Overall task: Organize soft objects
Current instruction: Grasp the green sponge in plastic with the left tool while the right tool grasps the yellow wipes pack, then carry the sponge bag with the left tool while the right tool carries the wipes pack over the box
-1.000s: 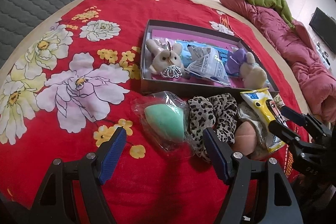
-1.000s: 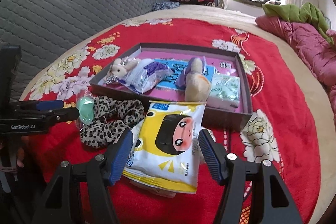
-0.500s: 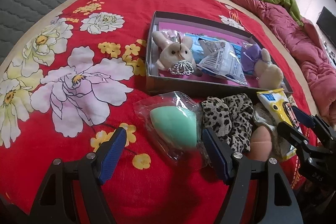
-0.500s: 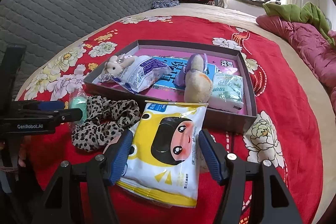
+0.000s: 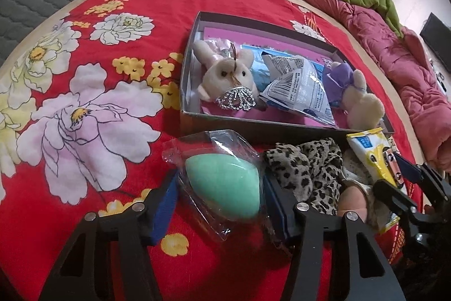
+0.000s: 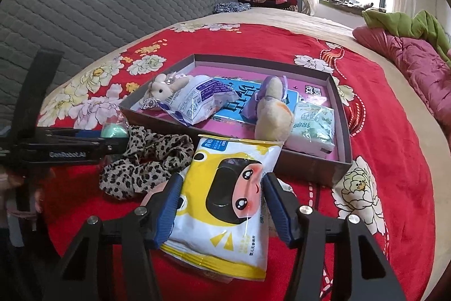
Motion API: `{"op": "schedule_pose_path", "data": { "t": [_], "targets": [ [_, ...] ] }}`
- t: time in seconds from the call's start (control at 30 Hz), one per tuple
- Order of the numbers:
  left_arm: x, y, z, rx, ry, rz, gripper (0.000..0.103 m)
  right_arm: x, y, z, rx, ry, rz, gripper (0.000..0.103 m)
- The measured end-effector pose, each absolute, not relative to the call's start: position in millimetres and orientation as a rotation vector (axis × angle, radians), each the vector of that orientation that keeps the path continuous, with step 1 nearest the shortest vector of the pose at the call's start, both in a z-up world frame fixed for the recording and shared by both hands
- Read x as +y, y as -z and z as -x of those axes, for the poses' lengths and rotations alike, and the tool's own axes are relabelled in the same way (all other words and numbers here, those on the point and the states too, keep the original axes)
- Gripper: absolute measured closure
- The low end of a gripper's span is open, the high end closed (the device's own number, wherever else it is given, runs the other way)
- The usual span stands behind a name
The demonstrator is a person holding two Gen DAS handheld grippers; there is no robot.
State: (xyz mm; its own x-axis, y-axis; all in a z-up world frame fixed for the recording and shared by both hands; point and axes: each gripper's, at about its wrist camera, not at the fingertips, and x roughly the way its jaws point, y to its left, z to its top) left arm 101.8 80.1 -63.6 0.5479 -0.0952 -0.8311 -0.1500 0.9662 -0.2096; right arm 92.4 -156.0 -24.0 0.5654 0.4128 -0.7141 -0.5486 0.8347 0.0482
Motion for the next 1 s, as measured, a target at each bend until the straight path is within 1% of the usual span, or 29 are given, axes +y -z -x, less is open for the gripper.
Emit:
{"op": "schedule_pose_path", "data": {
  "t": [0.07,0.23,0.47,0.63,1.0],
  "targets": [
    [81.2,64.5,-102.9,0.995,-0.032,0.277,0.049,-159.0,22.3,-92.9,0.787,-0.575,0.167,0.045],
    [88.4,60.5,-101.5,0.978,-0.024,0.317,0.053,-166.8,15.7,-94.8,0.781,-0.582,0.122,0.045],
    [96.7,41.1,-94.3,0.911,-0.014,0.367,0.053,-171.4,7.5,-92.6,0.755,-0.594,0.098,0.045],
    [94.8,26.2,-88.3,0.859,-0.02,0.332,0.053,-174.1,3.2,-93.1,0.74,-0.592,0.083,0.045],
    [83.5,17.4,-86.8,0.834,0.014,0.292,0.053,-180.8,-4.2,-94.4,0.717,-0.585,0.051,0.045]
  ]
}}
